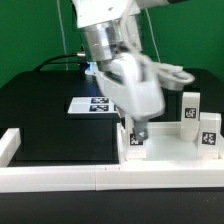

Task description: Assemble square table

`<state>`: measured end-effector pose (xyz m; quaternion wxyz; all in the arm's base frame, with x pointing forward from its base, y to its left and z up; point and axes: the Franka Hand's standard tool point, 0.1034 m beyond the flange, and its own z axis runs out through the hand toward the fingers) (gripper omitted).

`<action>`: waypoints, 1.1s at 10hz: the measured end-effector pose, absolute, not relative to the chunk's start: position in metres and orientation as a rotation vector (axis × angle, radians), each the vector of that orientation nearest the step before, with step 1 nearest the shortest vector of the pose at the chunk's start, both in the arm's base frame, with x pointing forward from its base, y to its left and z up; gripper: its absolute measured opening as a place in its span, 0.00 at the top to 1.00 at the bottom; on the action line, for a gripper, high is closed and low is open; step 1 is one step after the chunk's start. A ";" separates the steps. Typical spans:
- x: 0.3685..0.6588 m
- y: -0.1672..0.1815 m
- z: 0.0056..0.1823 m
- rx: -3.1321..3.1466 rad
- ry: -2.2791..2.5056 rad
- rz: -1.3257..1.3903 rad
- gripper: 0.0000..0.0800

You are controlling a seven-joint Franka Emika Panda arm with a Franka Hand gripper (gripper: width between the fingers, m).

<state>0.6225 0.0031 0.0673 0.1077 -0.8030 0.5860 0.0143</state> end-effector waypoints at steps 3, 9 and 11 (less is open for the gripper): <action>0.627 -0.002 0.068 -2.700 1.131 -0.079 0.20; 0.623 0.022 0.067 -3.072 -0.002 -0.092 0.19; 0.623 0.017 0.068 -3.071 0.146 -0.094 0.31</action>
Offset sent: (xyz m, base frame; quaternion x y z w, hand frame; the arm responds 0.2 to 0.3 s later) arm 0.0000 0.0000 0.0000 0.0000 0.0000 -0.2571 0.9664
